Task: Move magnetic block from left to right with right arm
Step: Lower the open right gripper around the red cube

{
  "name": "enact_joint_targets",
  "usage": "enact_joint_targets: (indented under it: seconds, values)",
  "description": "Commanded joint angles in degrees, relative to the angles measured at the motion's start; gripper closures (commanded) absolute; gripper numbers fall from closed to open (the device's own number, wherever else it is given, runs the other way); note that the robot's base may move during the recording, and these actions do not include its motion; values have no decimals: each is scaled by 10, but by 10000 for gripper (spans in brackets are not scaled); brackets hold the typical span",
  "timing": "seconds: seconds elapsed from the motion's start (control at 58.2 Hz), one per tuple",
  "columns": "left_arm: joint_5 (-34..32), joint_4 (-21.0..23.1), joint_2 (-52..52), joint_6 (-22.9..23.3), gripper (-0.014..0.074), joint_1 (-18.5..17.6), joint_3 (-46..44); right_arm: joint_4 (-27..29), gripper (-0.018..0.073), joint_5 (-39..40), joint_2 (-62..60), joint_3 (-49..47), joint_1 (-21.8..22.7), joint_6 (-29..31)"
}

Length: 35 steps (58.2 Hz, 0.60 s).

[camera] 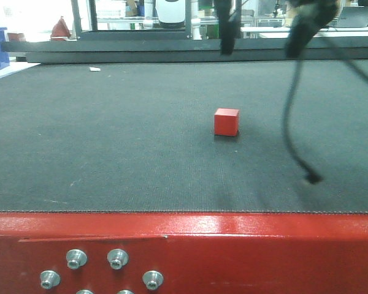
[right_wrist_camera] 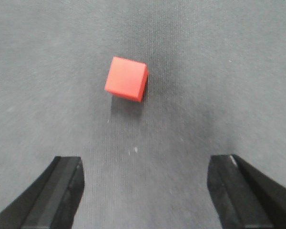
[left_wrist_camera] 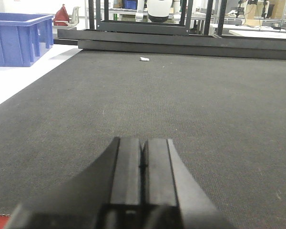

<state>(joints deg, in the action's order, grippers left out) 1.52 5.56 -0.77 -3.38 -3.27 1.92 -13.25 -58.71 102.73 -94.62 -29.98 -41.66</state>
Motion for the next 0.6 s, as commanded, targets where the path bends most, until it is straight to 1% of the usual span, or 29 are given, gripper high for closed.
enact_joint_targets:
  seconds: [0.0, 0.292, 0.464, 0.584]
  values:
    - [-48, 3, -7, 4, 722, -4, 5, -23, -66, -8, 12, -62, -3, -3]
    - [-48, 3, -7, 4, 722, -4, 5, -23, -66, -33, 119, -170, 5, -10]
    - [-48, 3, -7, 4, 722, -4, 5, -23, -66, -32, 148, -181, 17, -34]
    - [-48, 3, -7, 4, 722, -4, 5, -19, -66, -29, 163, -181, 27, -37]
